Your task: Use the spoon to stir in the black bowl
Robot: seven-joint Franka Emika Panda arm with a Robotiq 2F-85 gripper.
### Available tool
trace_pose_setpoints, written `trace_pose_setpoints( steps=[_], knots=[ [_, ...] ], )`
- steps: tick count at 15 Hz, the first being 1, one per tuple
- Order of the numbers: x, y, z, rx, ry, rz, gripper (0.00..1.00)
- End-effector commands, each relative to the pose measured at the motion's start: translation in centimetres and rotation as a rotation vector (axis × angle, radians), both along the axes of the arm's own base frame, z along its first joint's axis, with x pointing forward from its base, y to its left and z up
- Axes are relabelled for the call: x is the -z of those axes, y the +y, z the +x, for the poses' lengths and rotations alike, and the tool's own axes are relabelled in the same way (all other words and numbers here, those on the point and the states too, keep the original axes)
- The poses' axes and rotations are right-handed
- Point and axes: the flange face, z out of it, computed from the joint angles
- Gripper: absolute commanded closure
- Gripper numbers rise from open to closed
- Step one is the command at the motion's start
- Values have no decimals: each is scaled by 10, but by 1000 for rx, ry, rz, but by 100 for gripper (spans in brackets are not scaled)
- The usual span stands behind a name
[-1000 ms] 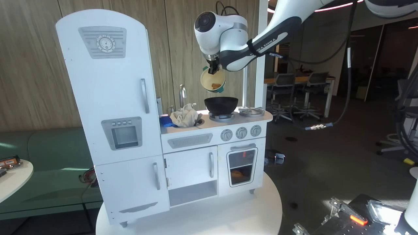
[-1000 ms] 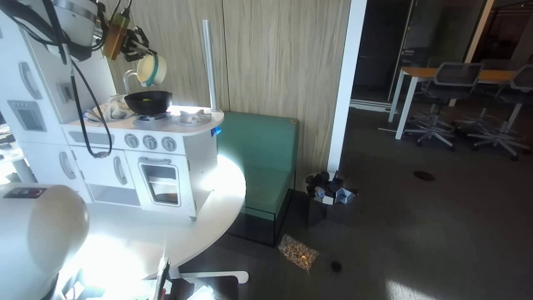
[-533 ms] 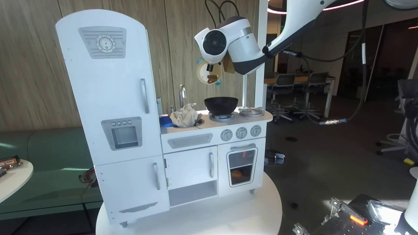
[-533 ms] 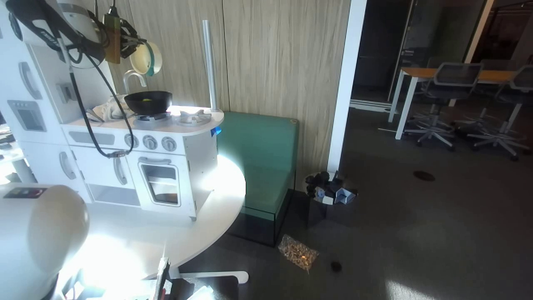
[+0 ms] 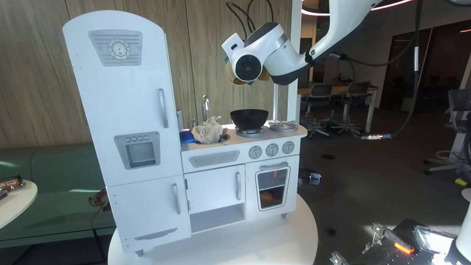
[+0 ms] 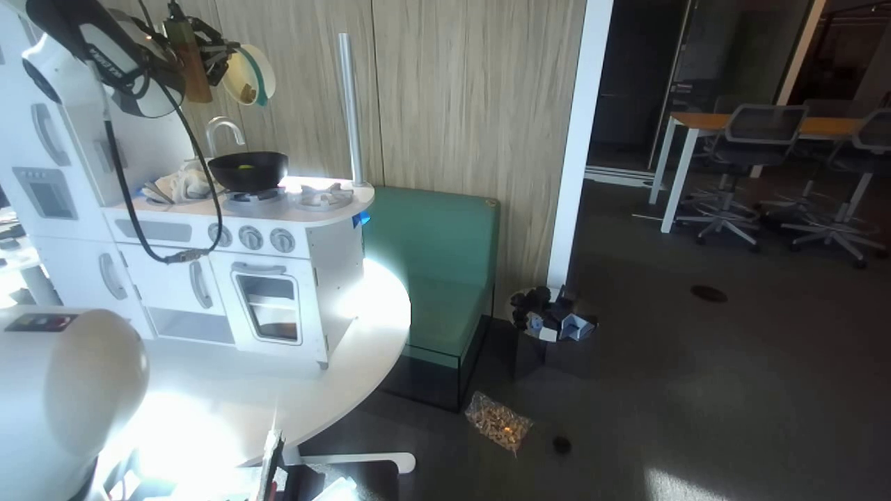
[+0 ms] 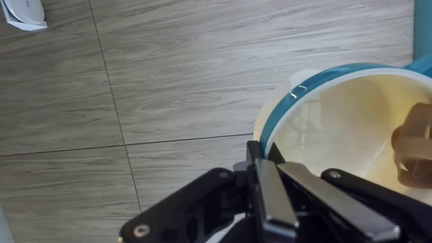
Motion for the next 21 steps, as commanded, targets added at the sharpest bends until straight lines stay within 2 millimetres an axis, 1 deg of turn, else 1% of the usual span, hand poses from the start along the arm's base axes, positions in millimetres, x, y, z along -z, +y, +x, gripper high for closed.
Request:
trace_pose_setpoints(
  steps=[1,3,6,8,9,11,15,17,18,19,21],
  knots=[
    [-6,-14,-16,64,-40,-44,99],
    [-7,-13,-24,70,-51,-50,99],
    [-1,-22,-25,117,-18,-42,99],
    [-1,-28,-29,173,39,19,99],
    [-7,-30,-32,208,87,68,99],
    [-28,-31,-42,249,158,201,99],
    [-87,-39,-72,345,242,455,99],
    [-113,-55,-82,378,321,565,99],
    [-123,-65,-85,411,362,617,99],
    [-130,-78,-86,443,398,666,99],
    [-136,-106,-85,511,453,772,99]
  ],
)
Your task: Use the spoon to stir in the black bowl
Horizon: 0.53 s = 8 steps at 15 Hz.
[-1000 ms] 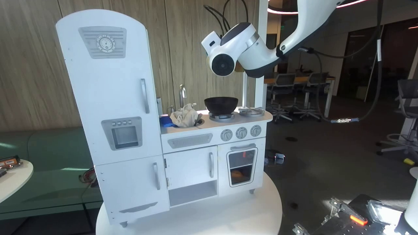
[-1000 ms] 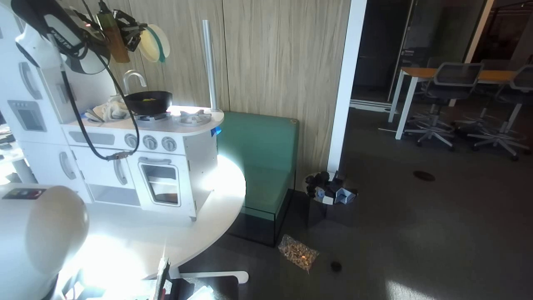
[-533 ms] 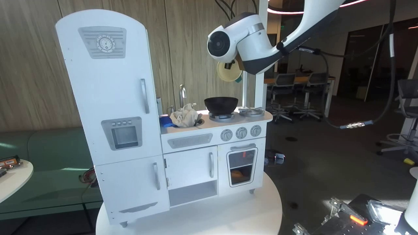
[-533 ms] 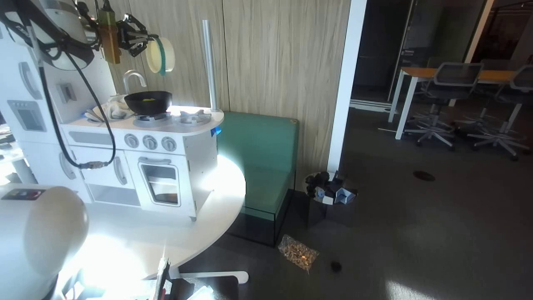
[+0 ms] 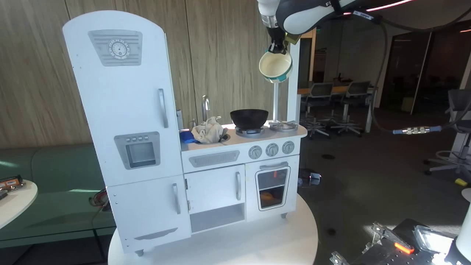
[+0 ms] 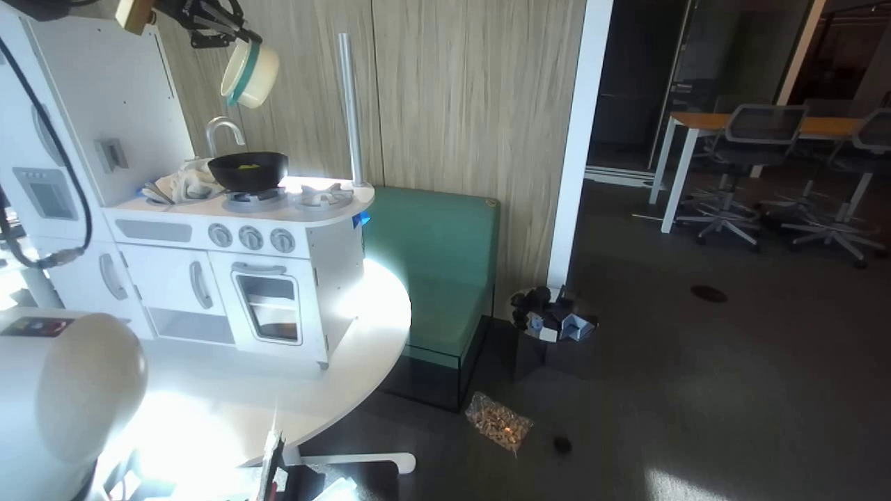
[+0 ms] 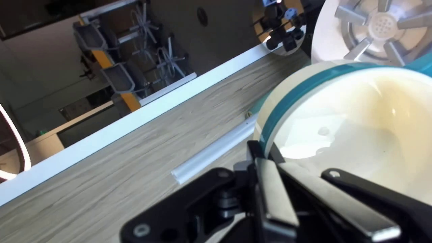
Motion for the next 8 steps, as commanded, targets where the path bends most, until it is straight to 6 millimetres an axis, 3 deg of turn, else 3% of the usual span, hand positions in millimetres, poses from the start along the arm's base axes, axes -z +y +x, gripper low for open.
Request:
trace_pose_setpoints(
  steps=[1,5,8],
  knots=[
    [-15,-47,5,96,94,163,99],
    [9,-106,23,211,204,376,99],
    [33,-135,37,276,264,555,99]
  ],
)
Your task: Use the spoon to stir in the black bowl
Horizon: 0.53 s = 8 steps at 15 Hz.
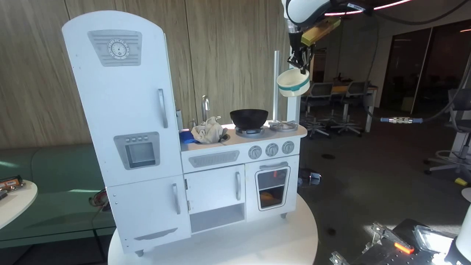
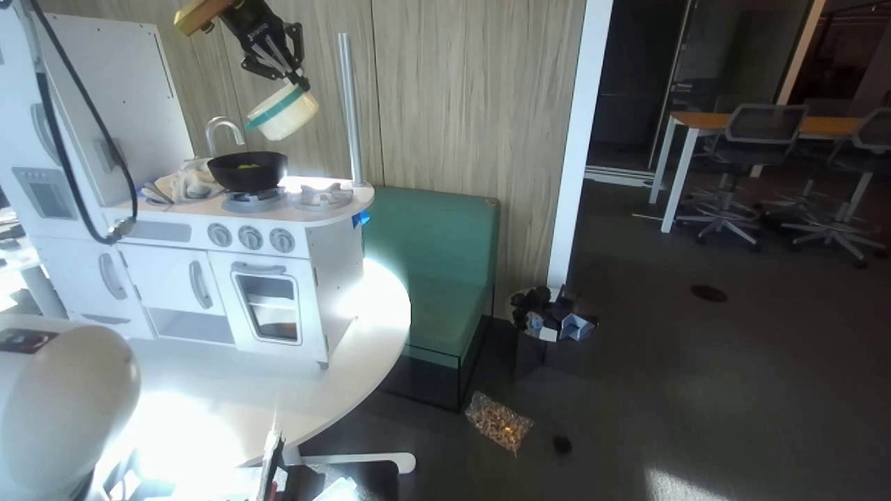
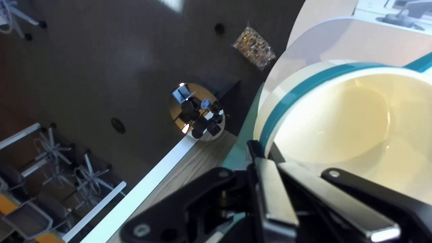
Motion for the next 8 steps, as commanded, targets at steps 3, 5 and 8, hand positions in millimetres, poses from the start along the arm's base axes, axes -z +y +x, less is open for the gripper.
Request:
trace_pose_setpoints(
  steps=[3,5,8],
  knots=[
    [35,-31,35,86,60,212,99],
    [52,-36,45,79,98,252,98],
    [75,-47,56,84,140,288,99]
  ],
)
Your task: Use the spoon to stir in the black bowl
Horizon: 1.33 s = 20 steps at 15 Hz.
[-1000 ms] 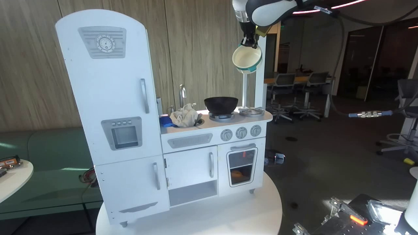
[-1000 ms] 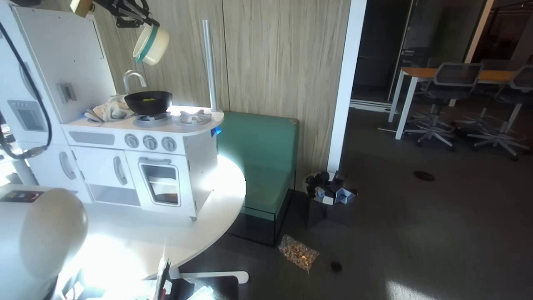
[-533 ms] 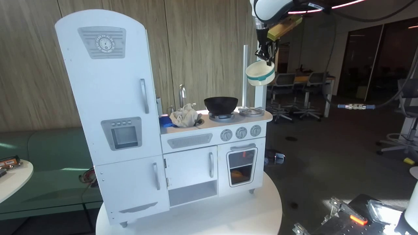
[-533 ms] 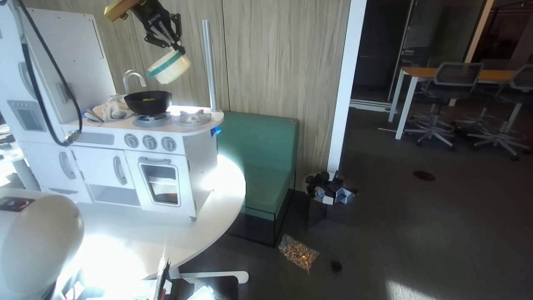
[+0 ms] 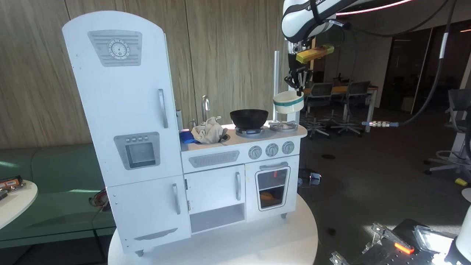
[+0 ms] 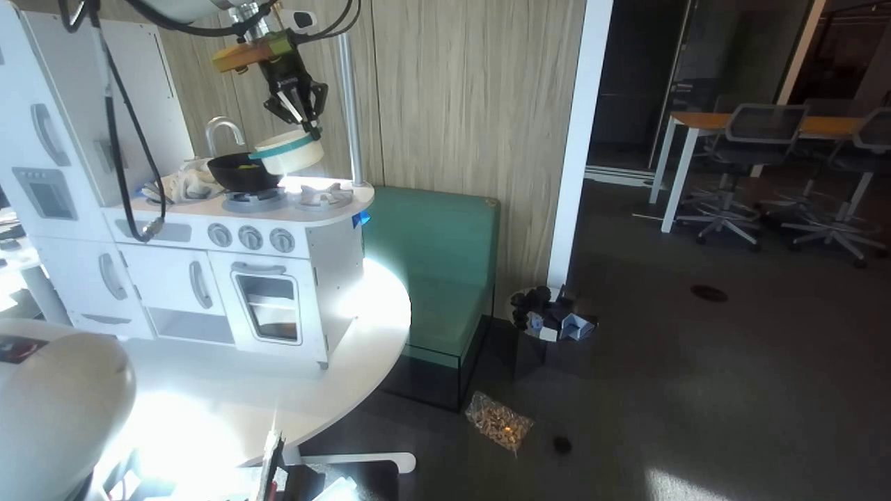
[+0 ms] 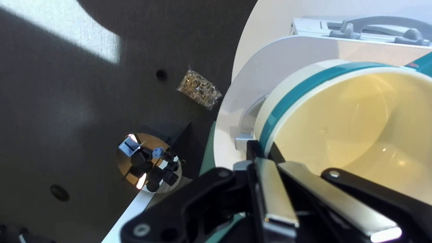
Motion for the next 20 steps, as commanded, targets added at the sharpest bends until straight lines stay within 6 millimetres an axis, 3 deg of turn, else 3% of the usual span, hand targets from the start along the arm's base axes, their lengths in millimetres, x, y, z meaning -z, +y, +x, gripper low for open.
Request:
trace_pose_setpoints(
  steps=[1,8,16,17,18,20],
  knots=[
    [11,-14,20,-13,28,49,98],
    [40,-41,48,-15,63,49,99],
    [52,-47,78,-4,52,92,98],
    [53,-48,81,2,45,99,89],
    [53,-49,82,7,44,105,69],
    [54,-52,85,21,35,122,56]
  ],
)
